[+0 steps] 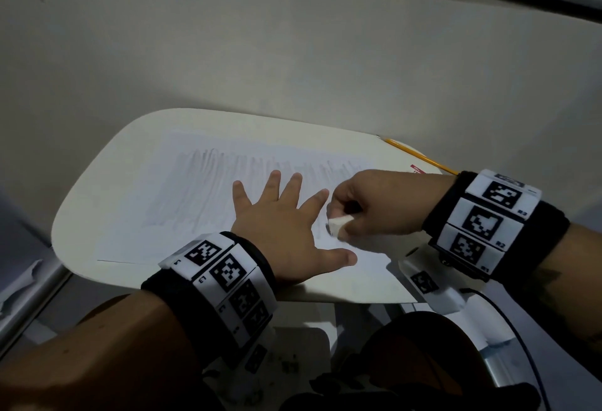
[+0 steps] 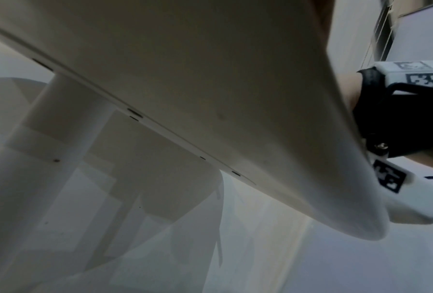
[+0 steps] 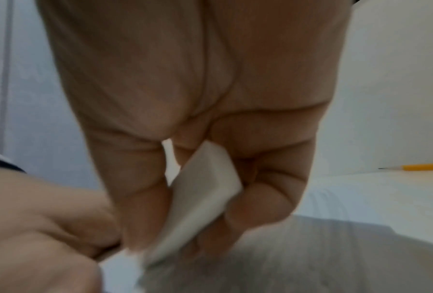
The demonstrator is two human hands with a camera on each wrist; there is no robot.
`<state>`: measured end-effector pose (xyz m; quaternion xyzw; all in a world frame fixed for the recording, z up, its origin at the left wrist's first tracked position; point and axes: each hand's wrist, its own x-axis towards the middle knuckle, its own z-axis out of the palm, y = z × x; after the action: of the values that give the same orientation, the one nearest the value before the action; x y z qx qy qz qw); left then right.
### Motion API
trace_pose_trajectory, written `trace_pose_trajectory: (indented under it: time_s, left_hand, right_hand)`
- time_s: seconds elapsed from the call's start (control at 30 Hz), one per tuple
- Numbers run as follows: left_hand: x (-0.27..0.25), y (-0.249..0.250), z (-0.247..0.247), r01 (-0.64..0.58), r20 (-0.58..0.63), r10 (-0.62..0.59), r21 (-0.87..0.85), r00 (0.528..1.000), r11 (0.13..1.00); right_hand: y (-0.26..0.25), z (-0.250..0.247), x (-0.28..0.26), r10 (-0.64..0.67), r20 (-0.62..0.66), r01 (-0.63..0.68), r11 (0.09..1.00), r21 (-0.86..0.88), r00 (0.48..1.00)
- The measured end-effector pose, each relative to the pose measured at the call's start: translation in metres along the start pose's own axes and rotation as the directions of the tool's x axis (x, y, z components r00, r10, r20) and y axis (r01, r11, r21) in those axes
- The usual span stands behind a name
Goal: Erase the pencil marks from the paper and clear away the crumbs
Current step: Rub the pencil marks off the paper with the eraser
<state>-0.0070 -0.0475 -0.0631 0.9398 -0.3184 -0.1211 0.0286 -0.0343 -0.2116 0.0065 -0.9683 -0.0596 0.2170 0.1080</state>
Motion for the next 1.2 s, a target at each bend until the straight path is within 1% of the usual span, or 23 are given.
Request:
trace_pose_trajectory:
  time_s: [0.03,0.07,0.1,0.2,0.27,0.3,0.4,0.43,0.47,0.57,0.6,0.63,0.67,0.77,0.8,0.83,0.87,0.97,1.0,1.03,1.1,1.17,1.2]
  left_hand:
    - [0.000,0.000,0.000,0.001,0.002,-0.001,-0.001,1.000,1.000]
    - [0.000,0.000,-0.001,0.001,0.003,-0.001,-0.001,1.000,1.000]
    - [0.000,0.000,-0.001,0.002,0.004,-0.002,0.001,1.000,1.000]
    - [0.000,0.001,-0.001,0.005,0.009,-0.005,0.009,1.000,1.000]
    - [0.000,0.001,-0.001,0.007,0.010,-0.007,0.009,1.000,1.000]
    - [0.000,0.001,-0.001,0.008,0.011,-0.008,0.009,1.000,1.000]
    - [0.000,0.001,-0.001,0.007,0.014,-0.007,0.009,1.000,1.000]
    - [0.000,0.001,-0.001,0.006,0.013,-0.006,0.010,1.000,1.000]
    - [0.000,0.000,-0.001,0.006,0.011,-0.006,0.010,1.000,1.000]
    - [0.000,0.000,0.000,0.005,0.004,-0.005,0.012,1.000,1.000]
    - [0.000,0.000,0.000,0.005,0.001,-0.005,0.010,1.000,1.000]
    - [0.000,0.000,0.000,0.004,-0.001,-0.004,0.007,1.000,1.000]
    - [0.000,0.000,0.000,0.003,-0.003,-0.003,0.004,1.000,1.000]
    - [0.001,0.000,0.001,-0.001,-0.002,0.001,0.006,1.000,1.000]
    - [0.001,0.000,0.001,-0.002,-0.004,0.002,0.007,1.000,1.000]
    - [0.001,0.000,0.001,-0.003,-0.007,0.003,0.007,1.000,1.000]
    - [0.000,0.000,0.002,-0.004,-0.012,0.005,0.008,1.000,1.000]
    - [-0.001,-0.001,0.002,-0.003,-0.024,0.004,0.016,1.000,1.000]
    - [-0.001,0.000,0.002,-0.002,-0.025,0.002,0.016,1.000,1.000]
    - [-0.001,0.000,0.002,-0.002,-0.026,0.002,0.015,1.000,1.000]
    - [-0.002,0.000,0.002,-0.002,-0.028,0.002,0.009,1.000,1.000]
    - [-0.002,0.000,0.002,0.000,-0.025,0.000,0.003,1.000,1.000]
    - [-0.001,0.000,0.002,0.002,-0.023,-0.002,0.003,1.000,1.000]
  right_hand:
    - [0.000,-0.001,-0.002,-0.010,0.052,0.009,1.000,0.020,0.999]
    - [0.000,-0.001,-0.003,-0.011,0.071,0.009,0.999,0.031,0.997]
    - [0.000,-0.002,-0.002,-0.001,0.054,0.000,1.000,0.026,0.999]
    - [0.005,-0.002,0.006,0.058,-0.099,-0.062,0.997,-0.036,0.993]
    - [0.007,-0.002,0.007,0.067,-0.137,-0.074,0.996,-0.045,0.988]
    - [0.007,-0.002,0.006,0.058,-0.111,-0.062,0.997,-0.040,0.992]
    - [0.004,-0.002,-0.001,0.015,0.055,-0.015,1.000,0.001,0.998]
    - [0.004,-0.002,-0.003,0.005,0.084,-0.006,1.000,0.012,0.996]
    - [0.003,-0.002,-0.002,0.005,0.077,-0.006,1.000,0.015,0.997]
    - [0.003,-0.004,0.005,0.049,-0.073,-0.050,0.999,-0.017,0.996]
    - [0.002,-0.004,0.006,0.057,-0.111,-0.060,0.998,-0.025,0.992]
    - [0.002,-0.003,0.005,0.056,-0.122,-0.060,0.998,-0.033,0.991]
    - [0.001,-0.002,0.004,0.045,-0.102,-0.049,0.998,-0.038,0.994]
    - [-0.002,-0.001,-0.004,-0.007,0.058,0.008,1.000,-0.011,0.998]
    - [-0.002,-0.001,-0.005,-0.015,0.081,0.015,1.000,0.000,0.997]
    - [-0.002,-0.001,-0.003,-0.011,0.070,0.011,1.000,0.006,0.998]
    - [-0.001,-0.001,0.000,0.003,0.029,-0.004,1.000,0.001,1.000]
    - [0.002,-0.002,0.010,0.054,-0.153,-0.066,0.995,-0.074,0.987]
    - [0.002,-0.002,0.011,0.060,-0.178,-0.076,0.993,-0.087,0.982]
    - [0.002,-0.002,0.010,0.061,-0.167,-0.075,0.994,-0.079,0.984]
    - [0.001,-0.003,0.005,0.033,-0.056,-0.035,0.999,-0.035,0.998]
    - [-0.002,-0.004,0.001,0.001,0.068,-0.001,1.000,-0.001,0.998]
    - [-0.002,-0.005,0.002,-0.001,0.079,0.000,1.000,0.007,0.997]
